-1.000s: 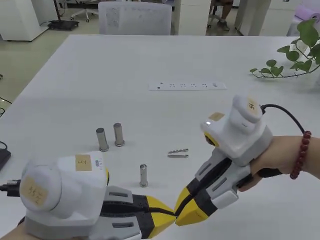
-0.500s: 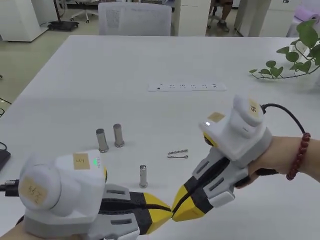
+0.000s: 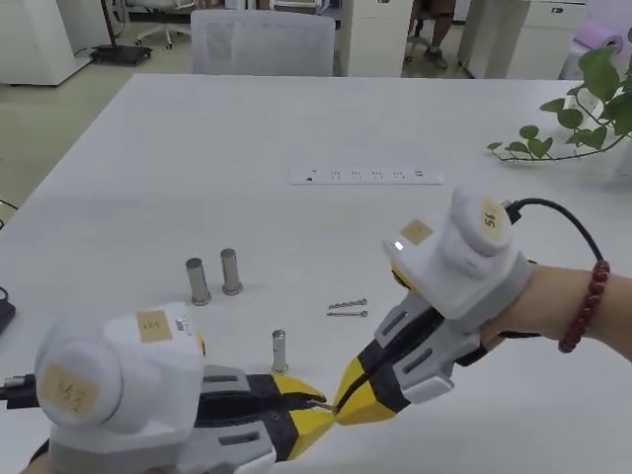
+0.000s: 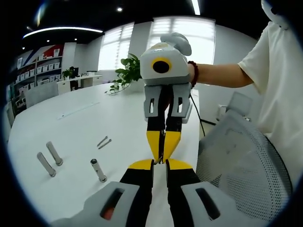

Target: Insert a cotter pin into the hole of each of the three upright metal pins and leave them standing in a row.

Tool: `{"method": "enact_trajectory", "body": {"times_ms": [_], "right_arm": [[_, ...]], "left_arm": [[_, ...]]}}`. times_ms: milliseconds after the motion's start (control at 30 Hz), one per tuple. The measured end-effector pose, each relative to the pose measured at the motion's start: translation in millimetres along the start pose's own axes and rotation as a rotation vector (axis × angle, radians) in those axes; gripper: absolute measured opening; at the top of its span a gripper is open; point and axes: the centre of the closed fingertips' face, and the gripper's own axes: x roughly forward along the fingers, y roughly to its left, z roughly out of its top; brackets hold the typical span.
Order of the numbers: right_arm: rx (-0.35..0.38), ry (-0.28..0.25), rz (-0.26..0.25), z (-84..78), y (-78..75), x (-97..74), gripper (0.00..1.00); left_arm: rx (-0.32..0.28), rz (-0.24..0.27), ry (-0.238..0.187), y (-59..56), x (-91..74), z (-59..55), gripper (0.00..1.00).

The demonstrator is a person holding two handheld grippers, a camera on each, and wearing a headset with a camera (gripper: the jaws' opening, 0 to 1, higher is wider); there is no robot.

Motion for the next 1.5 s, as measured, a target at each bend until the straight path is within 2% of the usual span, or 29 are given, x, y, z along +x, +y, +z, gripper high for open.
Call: {"method": "enact_trajectory", "body": {"times_ms": [200, 400, 567, 767, 833, 900, 1067, 1333, 1500], "right_arm": [[0.01, 0.004, -0.036, 0.5, -8.6, -2.8, 0.03], [0.01, 0.022, -0.081, -0.3, -20.3, -5.4, 0.03], [0.006, 0.041, -0.121, -1.3, -32.8, -7.0, 0.03], [0.005, 0.072, -0.141, -5.9, -43.0, -5.5, 0.03], [0.005, 0.084, -0.153, -7.8, -46.8, -5.6, 0.03], [0.0, 0.095, -0.17, -9.2, -51.8, -5.5, 0.03], [-0.008, 0.137, -0.205, -15.1, -63.6, -3.9, 0.03], [-0.037, 0.183, -0.226, -20.0, -75.0, -0.3, 0.03], [-0.058, 0.223, -0.25, -22.4, -84.5, -0.3, 0.04]], "left_arm": [[-0.009, 0.05, -0.014, 9.3, -3.1, -1.4, 0.17], [-0.02, 0.094, -0.037, 21.2, -7.3, 0.4, 0.18], [-0.025, 0.156, -0.08, 34.9, -11.0, 5.4, 0.18], [-0.032, 0.203, -0.081, 47.6, -14.0, 2.8, 0.23], [-0.063, 0.217, -0.079, 52.1, -15.0, 0.6, 0.23], [-0.063, 0.237, -0.078, 56.5, -16.0, -0.5, 0.23], [-0.085, 0.304, -0.065, 73.8, -18.7, -6.0, 0.24], [-0.105, 0.337, -0.05, 90.9, -14.4, -12.9, 0.24], [-0.116, 0.34, -0.031, 99.0, -7.9, -19.8, 0.24]]}}
